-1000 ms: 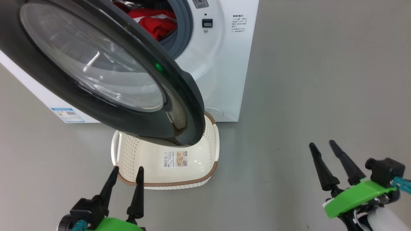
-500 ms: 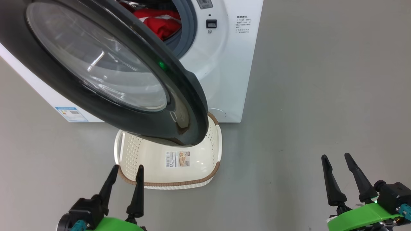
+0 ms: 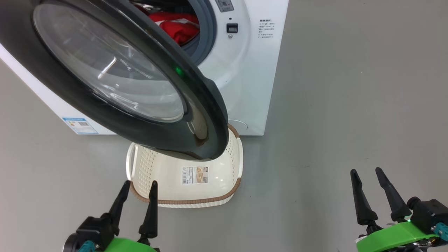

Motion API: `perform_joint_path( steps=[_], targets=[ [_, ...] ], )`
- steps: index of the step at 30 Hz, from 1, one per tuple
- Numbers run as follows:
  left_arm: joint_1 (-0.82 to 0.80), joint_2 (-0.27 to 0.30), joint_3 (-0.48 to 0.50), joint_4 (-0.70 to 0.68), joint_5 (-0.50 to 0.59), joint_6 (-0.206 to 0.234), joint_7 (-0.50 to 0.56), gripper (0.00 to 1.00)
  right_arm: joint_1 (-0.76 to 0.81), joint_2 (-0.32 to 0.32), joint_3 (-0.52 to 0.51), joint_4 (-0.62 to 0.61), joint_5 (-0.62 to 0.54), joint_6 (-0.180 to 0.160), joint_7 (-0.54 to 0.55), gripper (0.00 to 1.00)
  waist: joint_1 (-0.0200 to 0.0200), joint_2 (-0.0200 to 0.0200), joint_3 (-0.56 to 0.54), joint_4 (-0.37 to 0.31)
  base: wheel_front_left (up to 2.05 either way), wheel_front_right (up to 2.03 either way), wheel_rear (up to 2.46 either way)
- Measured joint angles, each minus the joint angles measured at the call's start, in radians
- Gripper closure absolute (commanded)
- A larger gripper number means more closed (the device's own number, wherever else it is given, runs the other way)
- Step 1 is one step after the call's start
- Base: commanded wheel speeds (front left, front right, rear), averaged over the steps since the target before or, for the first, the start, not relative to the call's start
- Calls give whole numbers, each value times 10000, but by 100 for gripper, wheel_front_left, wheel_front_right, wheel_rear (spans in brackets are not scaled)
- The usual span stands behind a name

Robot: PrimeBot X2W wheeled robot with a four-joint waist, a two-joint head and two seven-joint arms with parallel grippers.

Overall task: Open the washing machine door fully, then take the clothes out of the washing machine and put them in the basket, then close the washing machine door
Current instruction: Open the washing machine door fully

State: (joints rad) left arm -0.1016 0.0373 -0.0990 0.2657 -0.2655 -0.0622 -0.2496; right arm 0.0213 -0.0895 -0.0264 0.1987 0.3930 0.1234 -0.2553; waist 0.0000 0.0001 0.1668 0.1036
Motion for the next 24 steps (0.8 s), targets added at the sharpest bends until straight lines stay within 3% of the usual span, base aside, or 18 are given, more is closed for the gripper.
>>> perform_joint_path(
  steps=[6,7,8,9,13,19,24],
  targets=[
    [6,2,-207,-19,-84,0,0,0,-58,27,167,-59,437,0,0,0,0,0,-14,123,0,0,0],
    [9,4,-282,-35,-94,2,0,0,-96,56,203,-104,623,0,0,21,0,0,-14,159,0,0,0],
    [10,4,-355,-46,-107,2,0,0,-172,75,290,-125,917,0,0,51,0,-1,-14,201,0,0,0],
    [13,4,-420,-54,-123,6,2,0,-310,82,445,-132,1254,0,0,99,0,-1,-15,248,0,0,0],
    [71,10,-637,-90,-280,46,2,0,-1261,119,1108,-445,2788,0,0,100,0,0,-27,437,0,0,0],
    [211,15,-932,-88,-453,96,2,0,-2859,-203,1893,-314,4126,0,-2,100,0,0,-10,744,0,0,0],
    [209,17,-1158,-96,-529,94,0,0,-4122,-740,3072,107,5271,0,-2,100,0,0,26,1057,0,0,0]
  ],
)
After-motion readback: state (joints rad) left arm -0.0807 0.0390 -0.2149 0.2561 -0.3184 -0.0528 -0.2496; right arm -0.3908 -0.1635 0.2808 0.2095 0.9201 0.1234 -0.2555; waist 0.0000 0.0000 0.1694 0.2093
